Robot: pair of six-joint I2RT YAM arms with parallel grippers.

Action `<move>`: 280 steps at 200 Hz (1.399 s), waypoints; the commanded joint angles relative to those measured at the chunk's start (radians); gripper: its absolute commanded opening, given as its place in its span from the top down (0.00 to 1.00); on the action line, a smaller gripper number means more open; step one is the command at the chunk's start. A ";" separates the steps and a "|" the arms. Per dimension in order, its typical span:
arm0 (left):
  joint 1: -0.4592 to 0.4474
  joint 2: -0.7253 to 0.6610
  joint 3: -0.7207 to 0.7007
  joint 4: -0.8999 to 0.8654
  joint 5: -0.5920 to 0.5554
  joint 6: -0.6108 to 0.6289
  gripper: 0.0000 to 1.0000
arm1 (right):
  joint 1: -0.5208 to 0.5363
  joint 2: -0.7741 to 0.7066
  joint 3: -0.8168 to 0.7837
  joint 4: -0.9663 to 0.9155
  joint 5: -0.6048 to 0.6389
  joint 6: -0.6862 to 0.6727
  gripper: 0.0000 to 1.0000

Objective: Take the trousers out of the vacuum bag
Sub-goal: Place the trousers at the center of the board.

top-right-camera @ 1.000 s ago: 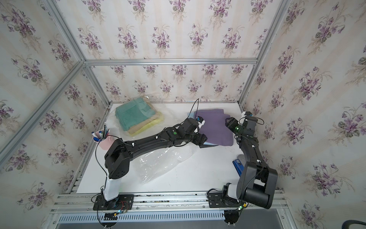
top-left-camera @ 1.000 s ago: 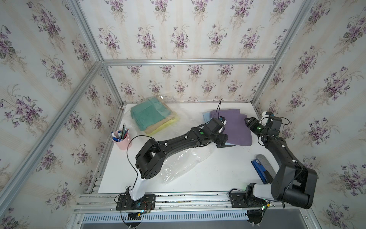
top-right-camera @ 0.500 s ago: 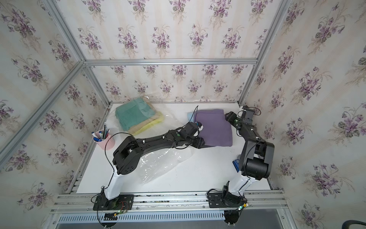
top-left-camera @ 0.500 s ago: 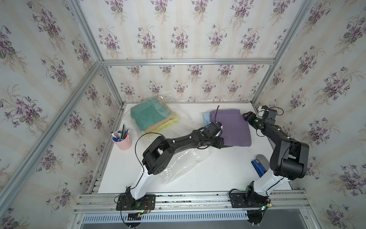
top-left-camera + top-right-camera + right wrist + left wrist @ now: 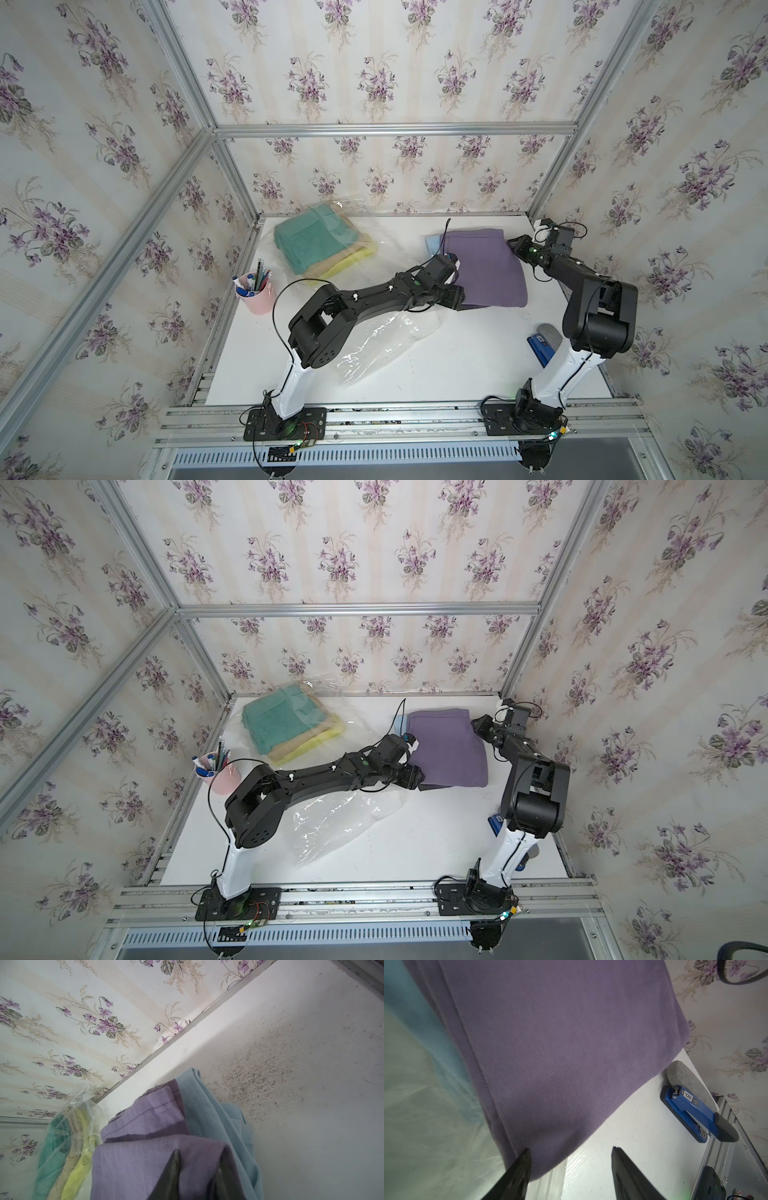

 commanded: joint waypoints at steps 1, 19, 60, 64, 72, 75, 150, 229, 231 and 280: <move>0.022 -0.033 -0.012 0.007 -0.005 -0.001 0.34 | 0.004 -0.005 0.006 0.058 -0.022 0.006 0.86; 0.058 -0.038 0.023 -0.010 0.012 0.007 0.28 | 0.008 -0.013 0.001 0.067 -0.024 0.012 0.91; 0.126 0.050 0.211 -0.069 0.045 0.005 0.26 | 0.031 -0.030 -0.028 0.081 -0.010 0.013 0.98; 0.132 0.061 0.225 -0.071 0.043 0.001 0.26 | 0.032 -0.031 -0.030 0.082 -0.011 0.013 0.99; 0.143 0.085 0.266 -0.076 0.042 -0.011 0.26 | 0.034 -0.032 -0.034 0.084 -0.011 0.013 1.00; 0.148 0.095 0.280 -0.075 0.044 -0.014 0.26 | 0.034 -0.033 -0.035 0.085 -0.011 0.015 1.00; 0.192 0.351 0.598 -0.137 0.059 -0.053 0.35 | 0.039 -0.049 -0.052 0.085 -0.005 0.009 1.00; 0.200 0.539 0.876 -0.196 0.054 -0.061 0.41 | 0.039 -0.047 -0.058 0.081 0.005 0.005 1.00; 0.201 0.541 0.878 -0.196 0.054 -0.061 0.41 | 0.039 -0.047 -0.057 0.081 0.005 0.006 1.00; 0.210 0.587 0.923 -0.175 0.062 -0.090 0.56 | 0.040 -0.043 -0.054 0.082 0.005 0.009 1.00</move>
